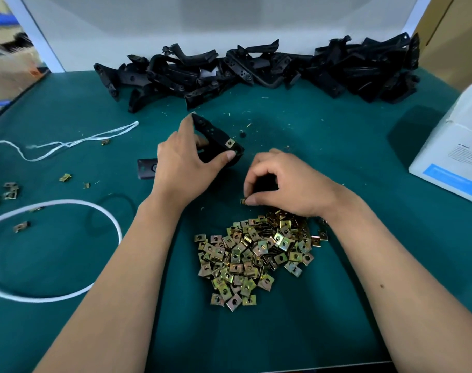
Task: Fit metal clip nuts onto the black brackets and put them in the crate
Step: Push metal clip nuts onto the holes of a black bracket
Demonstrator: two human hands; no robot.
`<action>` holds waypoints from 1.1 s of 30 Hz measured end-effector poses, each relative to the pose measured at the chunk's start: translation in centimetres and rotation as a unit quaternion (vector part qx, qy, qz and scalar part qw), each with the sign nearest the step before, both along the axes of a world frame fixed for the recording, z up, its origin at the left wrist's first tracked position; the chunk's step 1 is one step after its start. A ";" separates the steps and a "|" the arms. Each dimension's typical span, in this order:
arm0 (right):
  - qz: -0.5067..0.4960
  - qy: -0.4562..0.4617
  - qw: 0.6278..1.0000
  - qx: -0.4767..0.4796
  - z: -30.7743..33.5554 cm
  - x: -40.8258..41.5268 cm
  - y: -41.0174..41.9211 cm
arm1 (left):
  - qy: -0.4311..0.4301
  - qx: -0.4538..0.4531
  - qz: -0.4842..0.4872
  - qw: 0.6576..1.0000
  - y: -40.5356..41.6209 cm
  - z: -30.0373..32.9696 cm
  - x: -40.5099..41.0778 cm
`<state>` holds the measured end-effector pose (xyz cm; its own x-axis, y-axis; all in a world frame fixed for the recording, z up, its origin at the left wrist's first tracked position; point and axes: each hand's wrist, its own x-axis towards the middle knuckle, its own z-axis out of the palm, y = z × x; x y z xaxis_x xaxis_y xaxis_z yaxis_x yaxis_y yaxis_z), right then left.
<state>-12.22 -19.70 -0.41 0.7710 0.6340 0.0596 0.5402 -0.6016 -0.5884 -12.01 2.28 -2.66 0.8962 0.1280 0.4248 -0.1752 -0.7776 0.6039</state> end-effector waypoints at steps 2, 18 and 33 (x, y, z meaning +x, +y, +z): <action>-0.014 0.008 0.998 0.069 -0.1 0.1 0.1 | 0.007 -0.014 -0.003 1.000 0.0 0.1 0.0; -0.215 0.085 0.876 0.423 -1.2 0.8 0.5 | -0.028 0.103 -0.137 0.985 -3.2 1.0 -1.3; -0.205 0.122 0.864 0.443 -0.9 0.7 0.5 | -0.039 0.090 -0.174 0.980 -2.8 1.1 -1.1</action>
